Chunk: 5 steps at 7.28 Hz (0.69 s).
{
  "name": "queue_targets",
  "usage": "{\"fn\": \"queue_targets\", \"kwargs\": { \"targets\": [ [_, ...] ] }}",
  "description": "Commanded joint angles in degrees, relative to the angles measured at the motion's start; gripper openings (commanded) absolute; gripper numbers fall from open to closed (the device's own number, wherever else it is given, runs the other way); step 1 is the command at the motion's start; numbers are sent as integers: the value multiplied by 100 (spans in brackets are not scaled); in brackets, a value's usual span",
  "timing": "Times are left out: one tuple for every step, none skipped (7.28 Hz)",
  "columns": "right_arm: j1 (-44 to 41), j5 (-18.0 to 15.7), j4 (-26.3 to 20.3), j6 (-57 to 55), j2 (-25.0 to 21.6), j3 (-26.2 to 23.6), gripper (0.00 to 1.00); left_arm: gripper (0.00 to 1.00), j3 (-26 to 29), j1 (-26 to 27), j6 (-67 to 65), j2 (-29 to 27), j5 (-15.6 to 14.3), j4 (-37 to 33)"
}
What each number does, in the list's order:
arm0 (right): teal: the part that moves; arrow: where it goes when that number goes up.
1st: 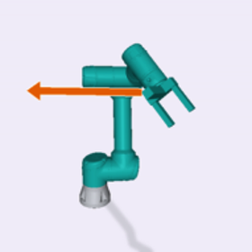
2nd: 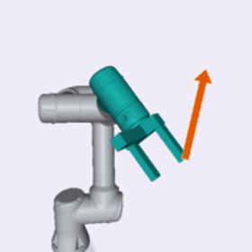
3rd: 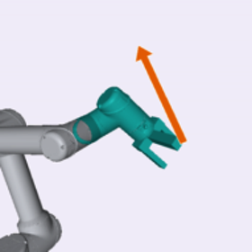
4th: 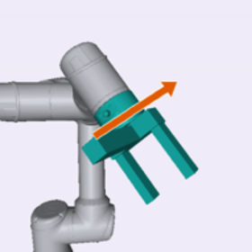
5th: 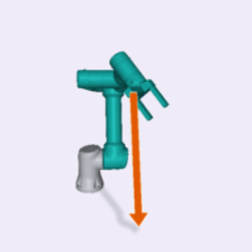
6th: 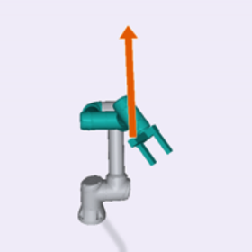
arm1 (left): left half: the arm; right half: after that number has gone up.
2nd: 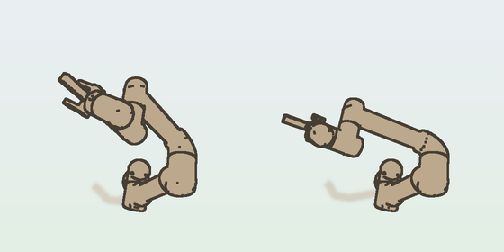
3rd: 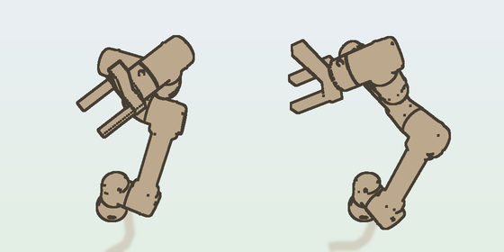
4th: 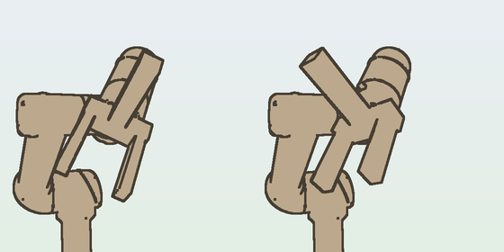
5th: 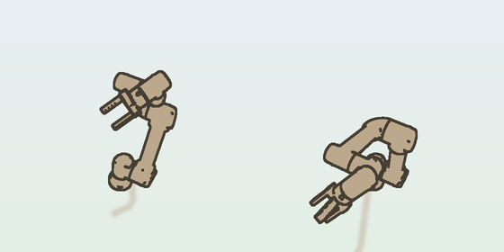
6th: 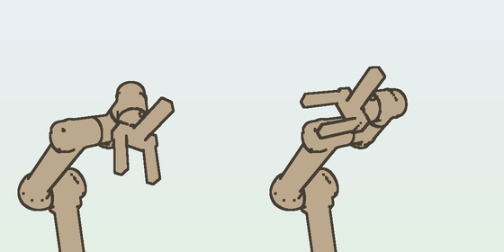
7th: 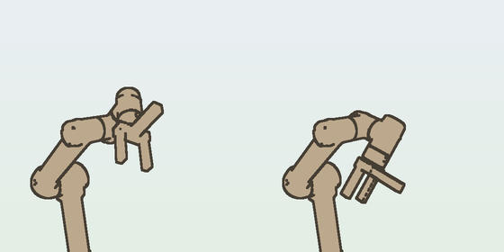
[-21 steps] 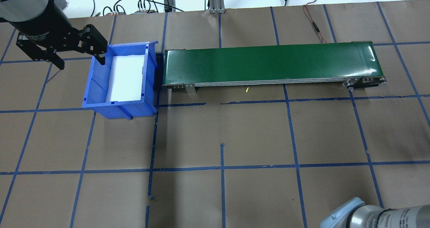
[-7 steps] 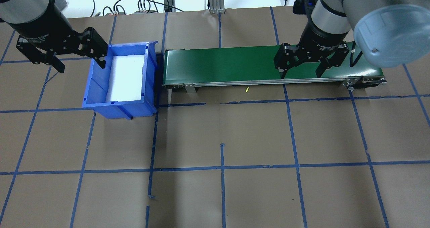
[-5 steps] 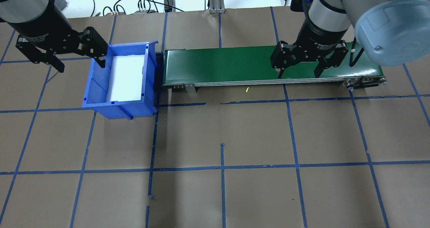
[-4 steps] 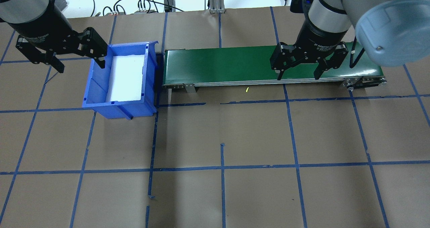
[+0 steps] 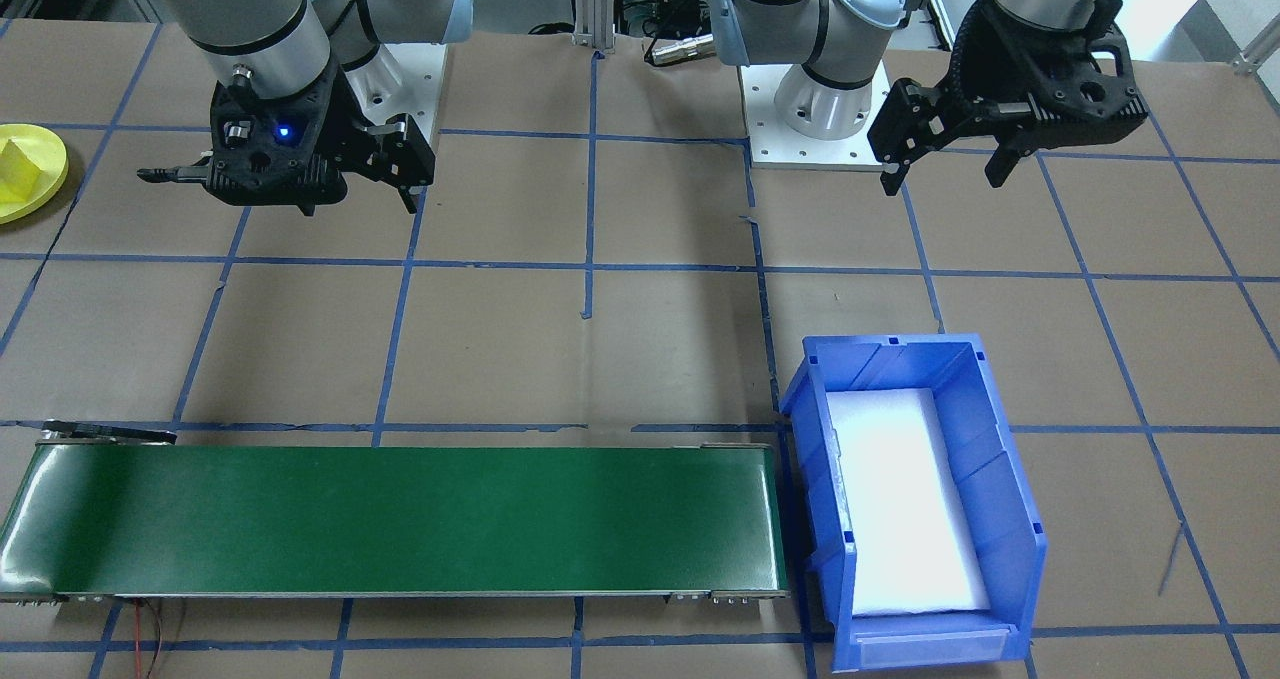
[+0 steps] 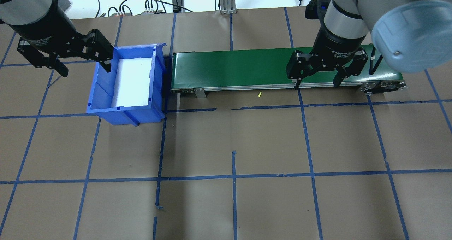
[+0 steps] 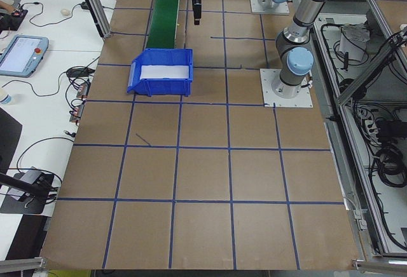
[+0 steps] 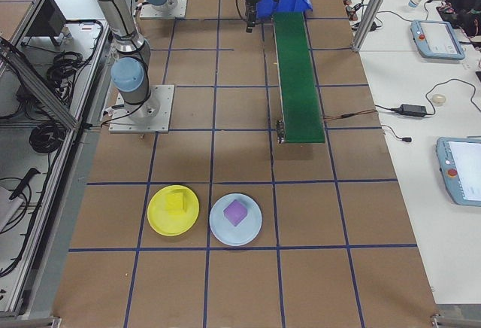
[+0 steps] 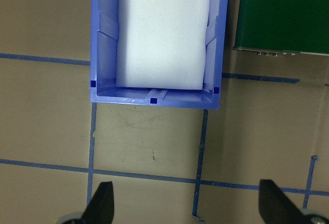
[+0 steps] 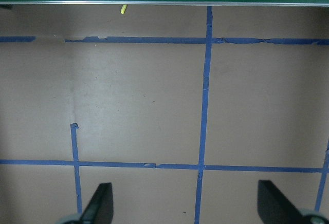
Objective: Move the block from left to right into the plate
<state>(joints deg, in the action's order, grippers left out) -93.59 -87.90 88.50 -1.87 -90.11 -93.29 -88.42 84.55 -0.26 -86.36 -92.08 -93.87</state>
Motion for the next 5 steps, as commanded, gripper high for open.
{"fn": "queue_targets", "kwargs": {
  "targets": [
    [7,-78,-17,37,-15,-67,100,100,0,9,0,-3,5,0],
    [7,-78,-17,37,-50,-145,100,100,-26,18,0,14,14,-17],
    [33,-44,-17,37,-41,-207,100,100,-44,96,-9,14,14,-18],
    [25,-43,-17,29,-41,-207,100,100,-70,227,0,-73,14,17],
    [25,-52,-17,20,-41,-216,100,100,-88,385,0,-91,-12,78]
  ]
}}
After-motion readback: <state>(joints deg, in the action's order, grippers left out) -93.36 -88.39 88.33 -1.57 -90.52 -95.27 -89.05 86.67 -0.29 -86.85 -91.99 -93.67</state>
